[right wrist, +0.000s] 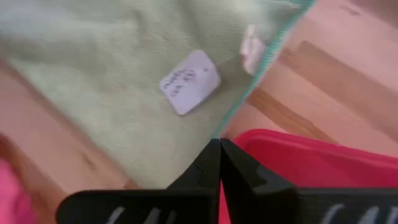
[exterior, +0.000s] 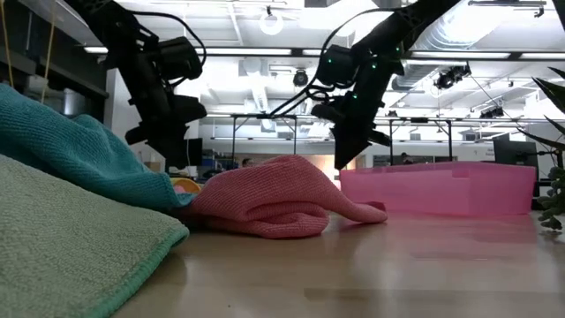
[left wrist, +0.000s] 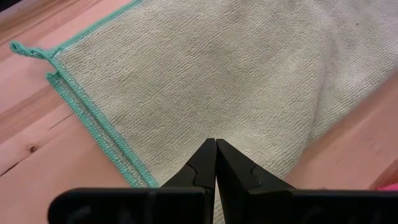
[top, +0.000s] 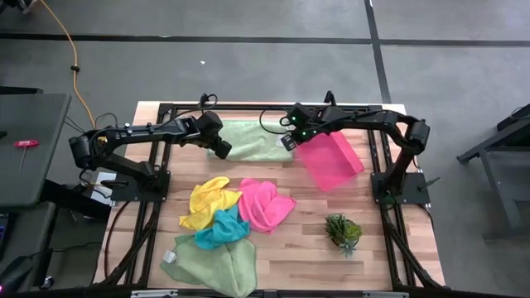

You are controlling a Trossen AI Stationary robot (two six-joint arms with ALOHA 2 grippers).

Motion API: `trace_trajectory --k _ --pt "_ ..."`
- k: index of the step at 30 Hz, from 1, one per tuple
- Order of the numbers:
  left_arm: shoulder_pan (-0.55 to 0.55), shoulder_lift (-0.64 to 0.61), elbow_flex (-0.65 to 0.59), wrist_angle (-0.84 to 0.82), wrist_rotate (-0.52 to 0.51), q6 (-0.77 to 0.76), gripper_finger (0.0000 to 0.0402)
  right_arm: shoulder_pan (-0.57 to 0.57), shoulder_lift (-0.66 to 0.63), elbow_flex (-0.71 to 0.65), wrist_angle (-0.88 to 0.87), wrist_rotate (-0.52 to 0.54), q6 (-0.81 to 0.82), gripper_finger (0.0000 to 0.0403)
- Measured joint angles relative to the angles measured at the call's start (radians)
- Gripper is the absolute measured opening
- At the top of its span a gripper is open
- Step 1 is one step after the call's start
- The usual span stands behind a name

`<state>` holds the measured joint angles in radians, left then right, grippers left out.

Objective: Fold microfiber towels
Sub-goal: Adjust the red bin on the table, then fold the top light green microfiber cloth

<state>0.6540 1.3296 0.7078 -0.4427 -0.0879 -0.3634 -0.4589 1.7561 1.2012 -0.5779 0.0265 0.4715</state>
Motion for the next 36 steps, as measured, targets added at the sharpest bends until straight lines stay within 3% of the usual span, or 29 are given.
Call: trace_trajectory --k 8,16,18,20,22,25,30,36 --pt "0.0 0.0 0.0 0.0 -0.003 0.0 0.0 -0.061 -0.003 -0.002 -0.1 0.151 -0.008 0.0" --pt "0.001 -0.001 0.0 0.0 -0.038 0.047 0.0 -0.124 -0.022 0.011 -0.149 0.178 -0.057 0.0" --pt "0.01 -0.013 0.0 -0.002 -0.053 0.067 0.0 -0.125 -0.037 0.026 -0.099 0.13 -0.091 0.0" --pt "0.028 -0.031 0.0 -0.002 -0.05 0.097 0.0 -0.119 -0.045 0.042 -0.052 0.014 -0.115 0.0" --pt "0.05 -0.042 0.0 -0.005 -0.024 0.138 0.0 -0.106 -0.043 0.045 -0.027 -0.099 -0.114 0.0" --pt "0.089 -0.048 0.0 -0.01 0.042 0.22 0.0 -0.071 -0.013 0.044 -0.021 -0.187 -0.113 0.0" --pt "0.142 -0.034 -0.026 0.016 0.177 0.277 0.0 0.019 0.076 0.044 0.009 -0.23 -0.104 0.0" --pt "0.152 -0.018 -0.09 0.032 0.172 0.263 0.0 0.076 0.147 0.043 0.074 -0.199 -0.048 0.0"
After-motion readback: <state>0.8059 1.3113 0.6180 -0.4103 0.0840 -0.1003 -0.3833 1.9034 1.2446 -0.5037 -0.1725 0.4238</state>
